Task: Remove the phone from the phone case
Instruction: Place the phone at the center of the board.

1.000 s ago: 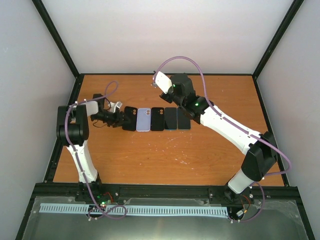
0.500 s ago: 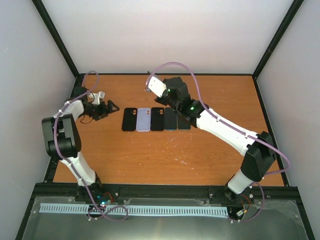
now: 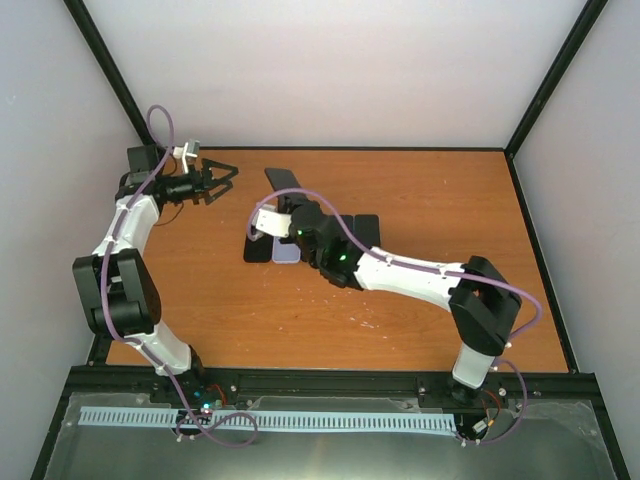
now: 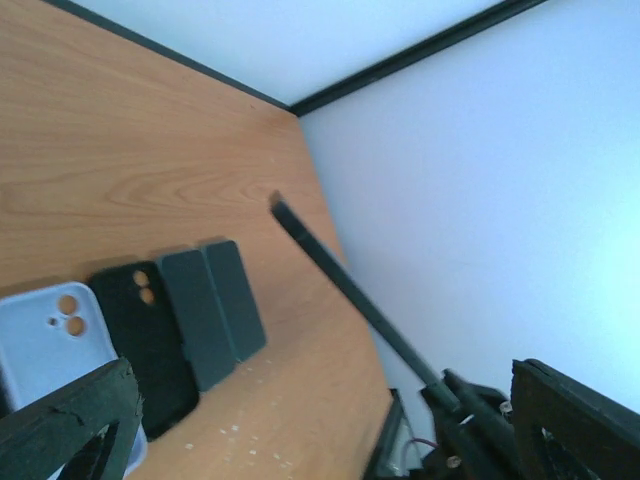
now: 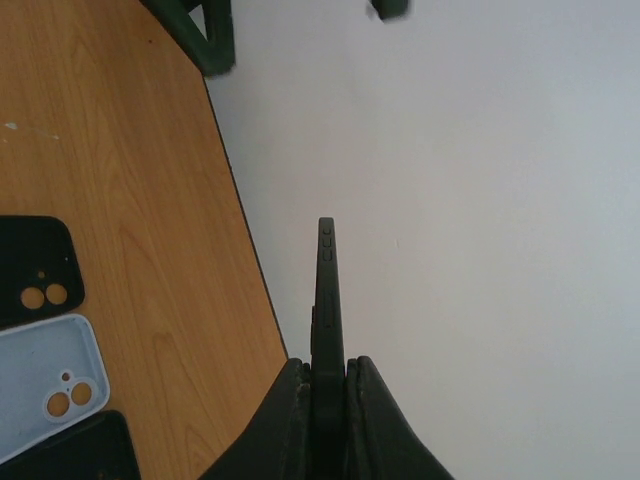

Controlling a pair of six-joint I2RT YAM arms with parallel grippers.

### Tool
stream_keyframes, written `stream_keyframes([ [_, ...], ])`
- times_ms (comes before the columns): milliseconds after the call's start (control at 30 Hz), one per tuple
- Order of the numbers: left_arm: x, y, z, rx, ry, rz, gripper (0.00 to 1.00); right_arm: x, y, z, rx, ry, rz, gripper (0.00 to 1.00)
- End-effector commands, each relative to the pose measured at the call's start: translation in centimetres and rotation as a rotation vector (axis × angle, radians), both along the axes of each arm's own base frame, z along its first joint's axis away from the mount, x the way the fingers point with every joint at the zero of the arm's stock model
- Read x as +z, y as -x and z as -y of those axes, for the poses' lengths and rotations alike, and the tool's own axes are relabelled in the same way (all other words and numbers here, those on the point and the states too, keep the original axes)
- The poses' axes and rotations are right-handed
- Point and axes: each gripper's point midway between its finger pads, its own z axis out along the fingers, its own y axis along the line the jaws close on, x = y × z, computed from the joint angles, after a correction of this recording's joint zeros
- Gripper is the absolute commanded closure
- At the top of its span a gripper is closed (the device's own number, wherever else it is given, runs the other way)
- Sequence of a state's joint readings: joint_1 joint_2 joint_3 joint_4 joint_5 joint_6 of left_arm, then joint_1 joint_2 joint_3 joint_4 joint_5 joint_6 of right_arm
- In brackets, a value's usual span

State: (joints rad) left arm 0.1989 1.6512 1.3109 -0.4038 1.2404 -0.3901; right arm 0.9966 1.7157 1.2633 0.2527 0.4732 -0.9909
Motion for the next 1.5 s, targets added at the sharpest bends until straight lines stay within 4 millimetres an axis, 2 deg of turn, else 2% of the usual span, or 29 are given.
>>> stream_keyframes([
  [0,2.1,1.7,1.9,-0.107,0.127,-0.025,0.0,4.1,0.9,-1.4,-0.03,-0.06,0.197,0.97],
  [133,1.4,2.5,3.3,-0.136,0.147,-0.057,0.03,3.7,2.0,-3.1,-0.012,-0.036,0.254,0.97],
  [233,1.3,2.7,4.3,-0.16,0.151,-0.068,0.12,3.2,2.8,-4.2,0.002,-0.008,0.3,0.97],
  [533,1.2,3.1,5.2,-0.207,0.186,-0.09,0.51,2.7,4.5,-5.7,0.014,0.035,0.432,0.97],
  [633,1.1,3.2,5.3,-0.214,0.195,-0.098,0.66,2.4,4.8,-5.9,0.011,0.047,0.465,0.93],
  [833,1.0,3.0,5.2,-0.213,0.197,-0.103,0.85,1.7,5.2,-5.9,0.006,0.076,0.52,0.87],
  [900,1.0,2.9,5.1,-0.211,0.196,-0.103,0.91,1.4,5.4,-5.8,0.009,0.085,0.528,0.8],
  [1000,1.0,2.4,4.8,-0.205,0.189,-0.092,0.96,0.6,5.8,-5.7,0.025,0.099,0.515,0.58],
  [1100,1.1,1.8,4.3,-0.193,0.171,-0.074,0.99,-0.5,6.0,-5.4,0.041,0.107,0.456,0.45],
  [1133,1.1,1.5,4.2,-0.187,0.161,-0.067,0.99,-1.6,6.0,-5.3,0.053,0.13,0.41,0.41],
  [1267,1.1,0.7,3.4,-0.167,0.122,-0.01,0.99,-3.4,6.2,-4.8,0.1,0.119,0.193,0.3],
  [1333,0.9,0.2,2.9,-0.157,0.099,0.018,0.99,-3.7,5.9,-4.3,0.12,0.096,0.059,0.25],
  [1467,0.5,-0.2,2.7,-0.149,0.039,0.084,0.99,-2.8,4.6,-2.5,0.139,-0.014,-0.234,0.22],
])
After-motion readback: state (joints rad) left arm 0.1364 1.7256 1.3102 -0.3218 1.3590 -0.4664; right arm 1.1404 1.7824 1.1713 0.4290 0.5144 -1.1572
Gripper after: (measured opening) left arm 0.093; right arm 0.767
